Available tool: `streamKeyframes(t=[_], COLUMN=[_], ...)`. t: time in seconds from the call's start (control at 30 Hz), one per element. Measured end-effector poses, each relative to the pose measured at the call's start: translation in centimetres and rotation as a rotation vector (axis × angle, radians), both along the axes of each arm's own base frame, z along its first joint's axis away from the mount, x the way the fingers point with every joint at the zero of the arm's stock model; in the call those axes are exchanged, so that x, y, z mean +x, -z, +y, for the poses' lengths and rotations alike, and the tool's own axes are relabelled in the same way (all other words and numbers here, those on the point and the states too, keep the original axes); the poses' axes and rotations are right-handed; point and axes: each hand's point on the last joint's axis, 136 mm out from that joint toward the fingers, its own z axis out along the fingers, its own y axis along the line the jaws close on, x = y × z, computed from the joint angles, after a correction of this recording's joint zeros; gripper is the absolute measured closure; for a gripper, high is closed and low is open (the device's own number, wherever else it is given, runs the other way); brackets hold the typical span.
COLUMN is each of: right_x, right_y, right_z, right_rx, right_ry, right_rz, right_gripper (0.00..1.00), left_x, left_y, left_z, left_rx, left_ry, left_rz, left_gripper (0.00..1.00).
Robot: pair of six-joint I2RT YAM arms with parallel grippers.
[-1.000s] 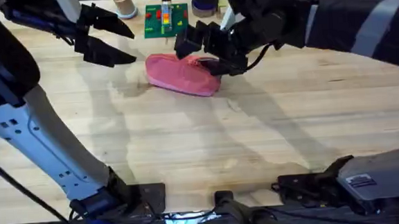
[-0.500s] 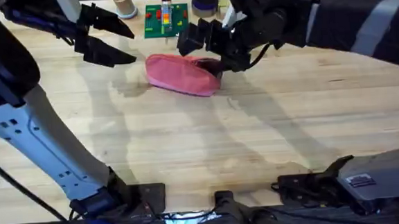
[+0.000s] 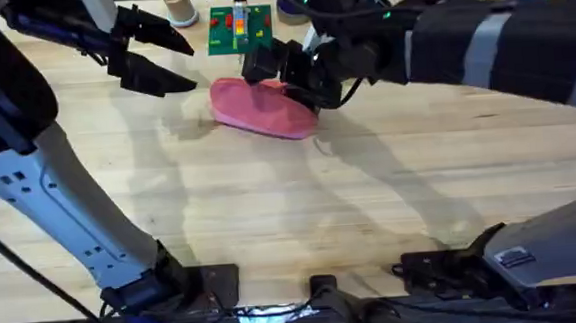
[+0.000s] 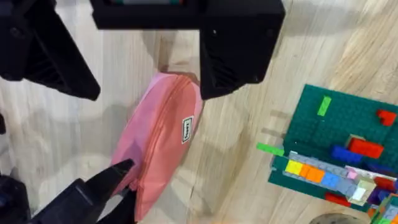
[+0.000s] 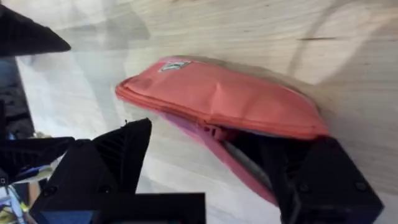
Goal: Unzip the bag, pick up the pens from the table one at a time and place them inside, then zip the bag closed.
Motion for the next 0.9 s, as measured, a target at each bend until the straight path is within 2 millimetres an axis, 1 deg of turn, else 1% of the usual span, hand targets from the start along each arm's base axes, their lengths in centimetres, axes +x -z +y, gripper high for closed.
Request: streamKeyframes(t=[0.17, 0.33, 0.47, 0.73, 0.9], right_x=[0.6, 0.8, 1.1, 1.7, 1.7], right_y=[0.5, 0.4, 0.0, -1.6, -1.7], right_z=[0.5, 0.8, 1.2, 2.5, 2.6], right_rx=[0.06, 0.097, 0.125, 0.206, 0.211], right_ry=[0.024, 0.042, 0.044, 0.016, 0.013], right_rz=[-0.038, -0.047, -0.062, -0.111, -0.113], right_gripper=[0.007, 0.008, 0.008, 0.008, 0.007], left_x=[0.0, 0.0, 0.0, 0.0, 0.0], left_y=[0.0, 0.0, 0.0, 0.0, 0.0], left_z=[0.0, 0.0, 0.0, 0.0, 0.0], left_rx=[0.0, 0.0, 0.0, 0.0, 0.0], left_ry=[0.0, 0.0, 0.0, 0.0, 0.0], left_rz=[0.0, 0.0, 0.0, 0.0, 0.0], left_gripper=[0.006, 0.006, 0.006, 0.006, 0.006])
